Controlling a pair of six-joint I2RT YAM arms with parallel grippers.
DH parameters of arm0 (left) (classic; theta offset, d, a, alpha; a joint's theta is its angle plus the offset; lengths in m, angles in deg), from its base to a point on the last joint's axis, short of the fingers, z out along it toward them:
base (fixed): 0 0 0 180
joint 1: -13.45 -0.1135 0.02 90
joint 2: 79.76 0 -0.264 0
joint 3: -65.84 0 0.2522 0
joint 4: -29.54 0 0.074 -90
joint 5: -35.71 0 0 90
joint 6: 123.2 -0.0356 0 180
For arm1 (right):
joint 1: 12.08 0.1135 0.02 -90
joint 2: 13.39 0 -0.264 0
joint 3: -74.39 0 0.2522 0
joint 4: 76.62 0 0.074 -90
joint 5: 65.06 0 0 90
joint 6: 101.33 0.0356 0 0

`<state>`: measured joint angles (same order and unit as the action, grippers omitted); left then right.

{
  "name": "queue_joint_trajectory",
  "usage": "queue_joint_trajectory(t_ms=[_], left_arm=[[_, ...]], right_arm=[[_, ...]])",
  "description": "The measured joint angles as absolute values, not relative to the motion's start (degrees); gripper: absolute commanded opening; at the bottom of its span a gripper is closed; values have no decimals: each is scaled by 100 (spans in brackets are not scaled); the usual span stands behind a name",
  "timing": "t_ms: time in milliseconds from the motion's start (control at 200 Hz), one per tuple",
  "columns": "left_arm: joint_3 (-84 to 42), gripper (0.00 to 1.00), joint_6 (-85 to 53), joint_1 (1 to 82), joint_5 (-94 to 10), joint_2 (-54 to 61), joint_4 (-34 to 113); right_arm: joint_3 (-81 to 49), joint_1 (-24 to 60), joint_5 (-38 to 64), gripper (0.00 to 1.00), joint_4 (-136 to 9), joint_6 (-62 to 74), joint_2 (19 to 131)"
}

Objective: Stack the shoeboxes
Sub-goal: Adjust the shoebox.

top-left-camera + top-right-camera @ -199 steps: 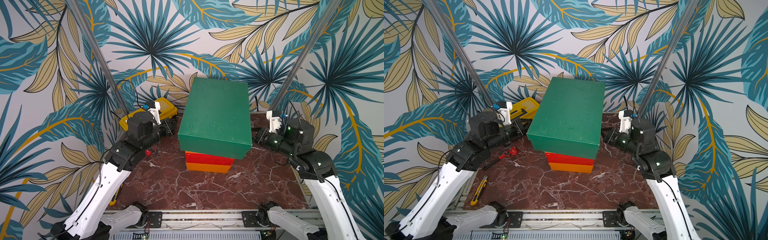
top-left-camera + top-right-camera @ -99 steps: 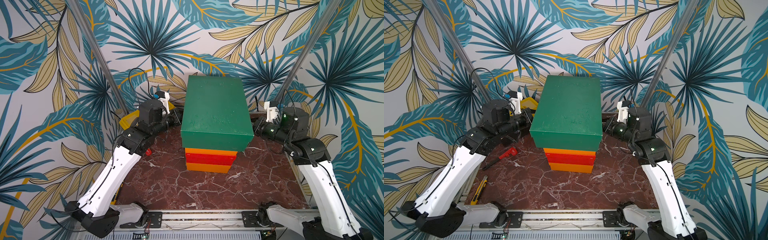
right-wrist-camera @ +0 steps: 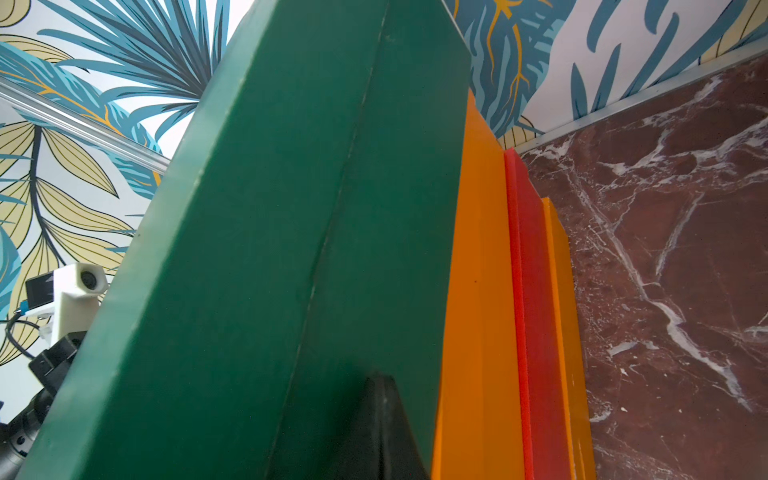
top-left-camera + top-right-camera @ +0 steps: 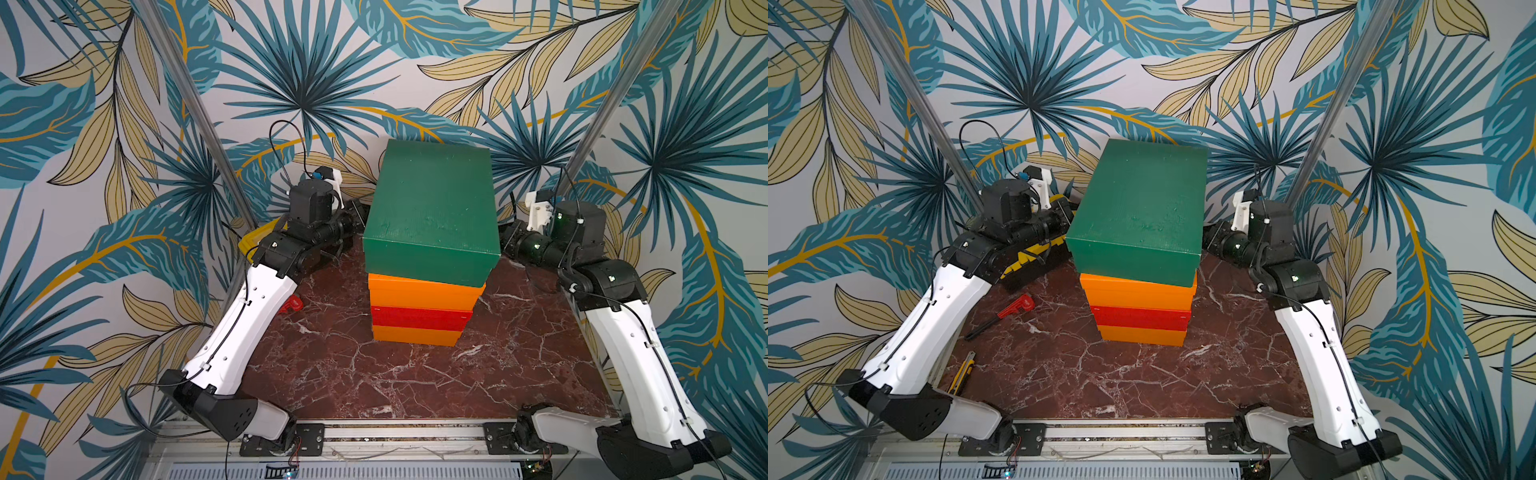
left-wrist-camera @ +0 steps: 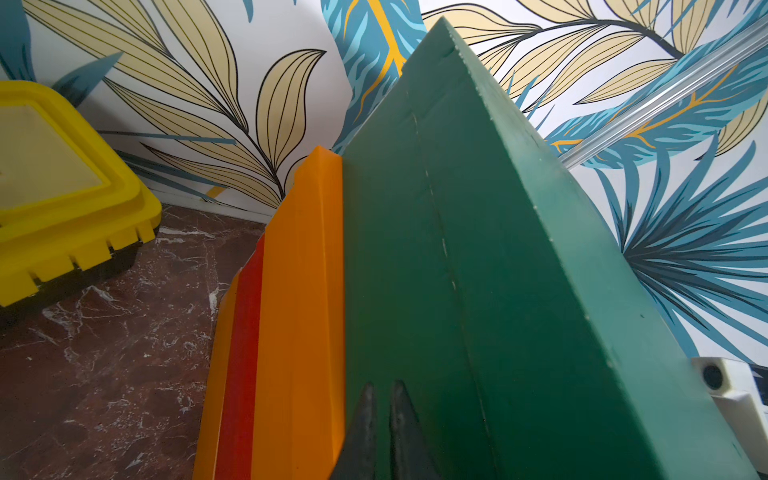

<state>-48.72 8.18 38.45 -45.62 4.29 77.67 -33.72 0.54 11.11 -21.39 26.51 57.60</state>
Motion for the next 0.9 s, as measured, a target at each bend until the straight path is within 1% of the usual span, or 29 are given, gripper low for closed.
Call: queue_joint_trajectory(t_ms=[200, 521, 901], left_arm=[[-4837, 10, 823, 3840, -4549, 431, 7721], [-4524, 10, 860, 3840, -4499, 101, 7684], [-4494, 10, 930, 3842, -4407, 149, 7599]], right_arm=[[-3461, 8, 1092, 3, -2148, 2586, 5836], [-3450, 4, 821, 3, -2231, 2592, 5858], [-3321, -33, 818, 3, -2255, 2590, 5797]])
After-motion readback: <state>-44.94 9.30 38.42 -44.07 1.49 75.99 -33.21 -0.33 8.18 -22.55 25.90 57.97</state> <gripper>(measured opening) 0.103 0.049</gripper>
